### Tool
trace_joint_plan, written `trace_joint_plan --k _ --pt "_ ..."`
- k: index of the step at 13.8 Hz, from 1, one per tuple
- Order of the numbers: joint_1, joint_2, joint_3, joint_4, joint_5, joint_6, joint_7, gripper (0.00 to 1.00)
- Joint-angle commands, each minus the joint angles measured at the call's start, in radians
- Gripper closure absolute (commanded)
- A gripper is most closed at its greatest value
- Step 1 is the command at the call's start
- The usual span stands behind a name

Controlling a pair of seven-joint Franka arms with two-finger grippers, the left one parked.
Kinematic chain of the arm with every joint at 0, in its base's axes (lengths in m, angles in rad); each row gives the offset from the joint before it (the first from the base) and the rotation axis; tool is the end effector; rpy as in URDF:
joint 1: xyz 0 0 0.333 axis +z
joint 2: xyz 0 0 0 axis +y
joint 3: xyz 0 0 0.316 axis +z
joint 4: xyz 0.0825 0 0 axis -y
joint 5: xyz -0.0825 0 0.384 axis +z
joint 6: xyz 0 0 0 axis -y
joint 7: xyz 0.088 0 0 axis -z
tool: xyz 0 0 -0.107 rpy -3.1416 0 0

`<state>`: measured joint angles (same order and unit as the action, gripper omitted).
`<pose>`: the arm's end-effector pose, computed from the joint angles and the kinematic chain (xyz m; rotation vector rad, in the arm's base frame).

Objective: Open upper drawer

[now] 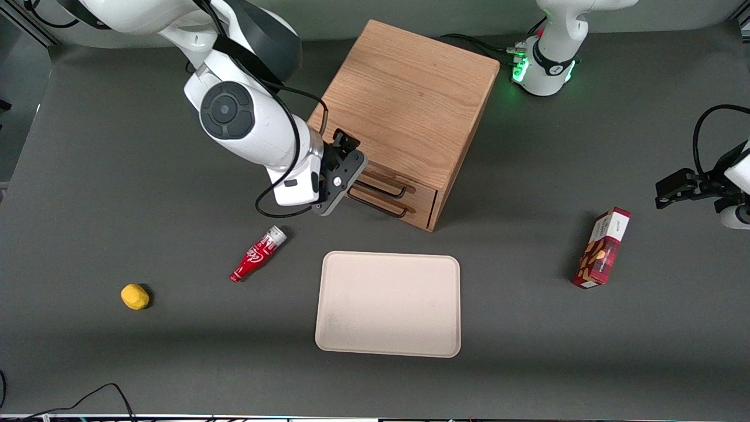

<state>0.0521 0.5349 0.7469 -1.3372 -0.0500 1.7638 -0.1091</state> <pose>0.5527 0.4075 0.4865 -2.5969 -1.1597 0.1078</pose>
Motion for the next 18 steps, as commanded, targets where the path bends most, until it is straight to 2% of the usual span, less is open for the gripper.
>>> trace_joint_plan --k 1,4,10,13,18 --pt "0.015 0.045 -0.001 -0.028 -0.034 0.098 -0.030 0.00" --pt "0.023 0.074 -0.004 -0.065 -0.068 0.175 -0.030 0.00" --pt "0.025 0.112 -0.006 -0.069 -0.073 0.201 -0.032 0.00" --pt "0.020 0.126 -0.009 -0.069 -0.128 0.206 -0.064 0.00" --pt "0.009 0.131 -0.034 -0.065 -0.128 0.206 -0.124 0.00"
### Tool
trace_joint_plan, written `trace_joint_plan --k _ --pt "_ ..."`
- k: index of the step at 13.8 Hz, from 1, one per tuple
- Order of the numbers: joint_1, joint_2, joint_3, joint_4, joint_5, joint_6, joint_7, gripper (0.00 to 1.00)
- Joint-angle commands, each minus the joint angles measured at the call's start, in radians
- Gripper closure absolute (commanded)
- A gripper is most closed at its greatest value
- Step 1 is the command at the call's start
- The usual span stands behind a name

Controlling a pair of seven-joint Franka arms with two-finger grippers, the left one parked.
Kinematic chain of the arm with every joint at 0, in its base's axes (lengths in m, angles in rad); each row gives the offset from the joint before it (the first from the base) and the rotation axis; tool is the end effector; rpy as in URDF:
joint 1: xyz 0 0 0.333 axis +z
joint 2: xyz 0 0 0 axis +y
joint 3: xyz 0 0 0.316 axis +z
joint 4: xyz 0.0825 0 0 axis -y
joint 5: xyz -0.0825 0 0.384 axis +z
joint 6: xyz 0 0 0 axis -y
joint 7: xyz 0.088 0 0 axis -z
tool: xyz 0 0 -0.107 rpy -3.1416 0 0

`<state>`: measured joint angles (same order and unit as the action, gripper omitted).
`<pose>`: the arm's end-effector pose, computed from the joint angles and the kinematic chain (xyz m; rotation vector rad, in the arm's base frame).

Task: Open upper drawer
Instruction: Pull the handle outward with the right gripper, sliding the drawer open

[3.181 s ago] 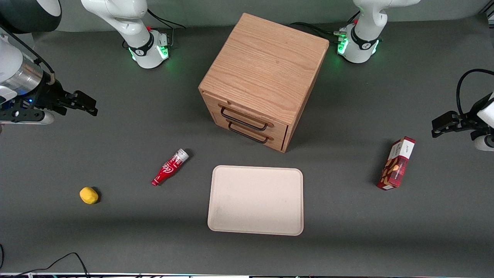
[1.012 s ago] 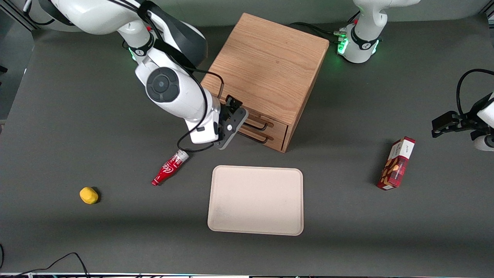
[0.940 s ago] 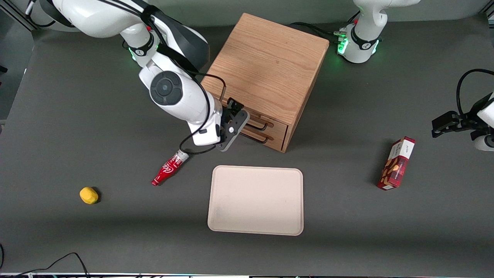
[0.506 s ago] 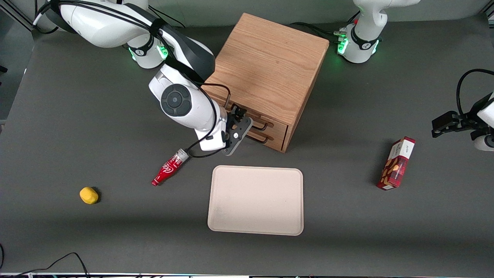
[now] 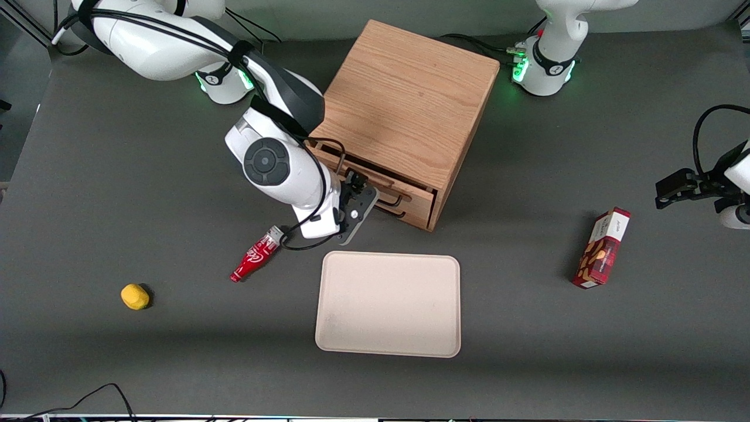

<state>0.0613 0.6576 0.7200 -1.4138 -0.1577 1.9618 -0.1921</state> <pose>0.5785 0.4107 0.3893 -2.5783 -1.2668 0.0442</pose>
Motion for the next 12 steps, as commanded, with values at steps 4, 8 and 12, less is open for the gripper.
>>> trace_joint_plan --k 4,8,12 --pt "0.000 0.010 -0.046 0.029 -0.020 0.008 -0.082 0.00" --pt "0.000 0.017 -0.085 0.065 -0.019 0.051 -0.138 0.00" --pt "-0.003 0.031 -0.126 0.093 -0.019 0.080 -0.177 0.00"
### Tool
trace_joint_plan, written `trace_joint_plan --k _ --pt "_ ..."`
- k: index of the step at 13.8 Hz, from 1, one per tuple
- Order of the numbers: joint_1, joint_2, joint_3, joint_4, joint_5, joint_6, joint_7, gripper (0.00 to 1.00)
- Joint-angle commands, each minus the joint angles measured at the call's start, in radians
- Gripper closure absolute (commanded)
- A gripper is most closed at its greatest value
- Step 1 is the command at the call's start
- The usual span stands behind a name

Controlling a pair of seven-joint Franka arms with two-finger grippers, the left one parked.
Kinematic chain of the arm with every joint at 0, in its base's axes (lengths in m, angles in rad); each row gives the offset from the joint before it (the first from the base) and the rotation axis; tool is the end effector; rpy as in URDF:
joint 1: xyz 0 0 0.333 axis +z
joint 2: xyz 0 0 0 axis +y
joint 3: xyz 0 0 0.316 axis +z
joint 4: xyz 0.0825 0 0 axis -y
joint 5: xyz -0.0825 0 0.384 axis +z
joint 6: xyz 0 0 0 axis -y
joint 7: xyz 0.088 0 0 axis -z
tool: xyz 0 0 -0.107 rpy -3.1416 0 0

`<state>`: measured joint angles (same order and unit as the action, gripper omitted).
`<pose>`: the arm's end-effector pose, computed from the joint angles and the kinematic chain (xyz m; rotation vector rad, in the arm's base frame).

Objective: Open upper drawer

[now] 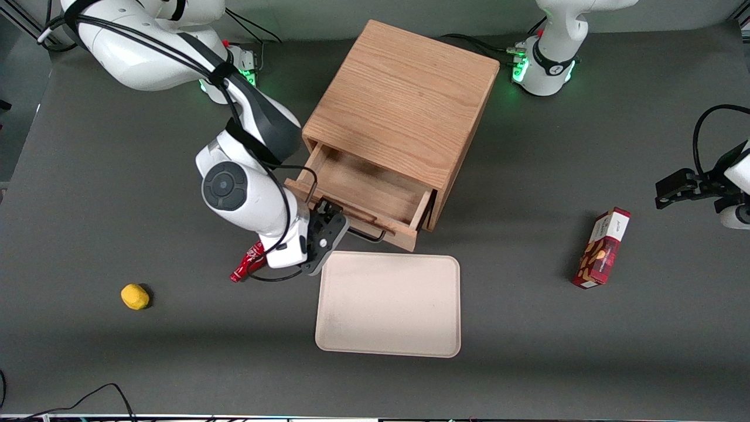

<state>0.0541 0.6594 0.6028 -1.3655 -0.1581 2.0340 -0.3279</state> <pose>0.6347 0.3546 0.3915 -2.6117 -1.3026 -0.1255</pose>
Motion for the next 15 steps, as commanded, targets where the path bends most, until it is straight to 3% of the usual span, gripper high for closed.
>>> trace_joint_plan --k 1,15 --pt "0.004 0.035 -0.027 0.055 -0.018 0.008 -0.060 0.00" --pt "-0.059 0.111 -0.060 0.207 -0.004 -0.008 -0.152 0.00"
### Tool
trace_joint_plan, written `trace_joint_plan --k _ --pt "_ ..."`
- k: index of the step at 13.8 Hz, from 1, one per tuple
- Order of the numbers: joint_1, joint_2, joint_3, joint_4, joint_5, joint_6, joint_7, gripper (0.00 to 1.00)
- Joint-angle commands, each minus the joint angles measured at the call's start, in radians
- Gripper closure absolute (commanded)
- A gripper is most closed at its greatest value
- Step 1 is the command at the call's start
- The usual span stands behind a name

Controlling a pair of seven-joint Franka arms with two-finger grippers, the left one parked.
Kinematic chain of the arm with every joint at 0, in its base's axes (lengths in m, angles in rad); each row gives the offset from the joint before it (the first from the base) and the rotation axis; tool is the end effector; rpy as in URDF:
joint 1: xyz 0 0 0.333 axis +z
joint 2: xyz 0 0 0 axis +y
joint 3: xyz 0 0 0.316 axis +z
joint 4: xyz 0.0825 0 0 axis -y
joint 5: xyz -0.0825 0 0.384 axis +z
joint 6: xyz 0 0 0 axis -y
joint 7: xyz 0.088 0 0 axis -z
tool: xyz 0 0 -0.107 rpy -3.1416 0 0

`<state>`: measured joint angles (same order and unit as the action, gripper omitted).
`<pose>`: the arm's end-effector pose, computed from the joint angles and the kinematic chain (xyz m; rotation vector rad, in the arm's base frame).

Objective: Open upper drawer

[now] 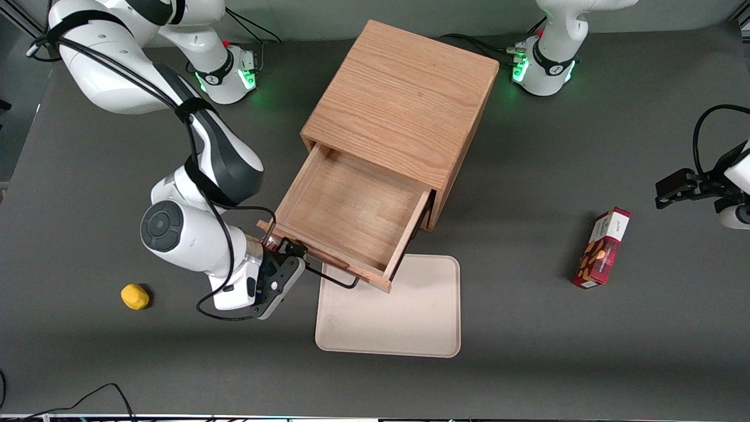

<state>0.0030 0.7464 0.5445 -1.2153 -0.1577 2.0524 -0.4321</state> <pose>0.7030 0.2807 0.3922 -2.6380 -1.2482 -0.2599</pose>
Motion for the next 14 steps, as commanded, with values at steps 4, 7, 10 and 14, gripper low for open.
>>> trace_joint_plan --k 4,7,10,14 --pt "-0.009 0.047 0.000 0.095 0.006 -0.028 -0.053 0.00" --pt "-0.012 0.025 -0.001 0.097 0.058 -0.027 -0.051 0.00" --pt "-0.035 -0.018 0.000 0.096 0.089 -0.027 -0.051 0.00" --pt "-0.103 -0.284 -0.138 -0.069 0.150 -0.031 -0.043 0.00"
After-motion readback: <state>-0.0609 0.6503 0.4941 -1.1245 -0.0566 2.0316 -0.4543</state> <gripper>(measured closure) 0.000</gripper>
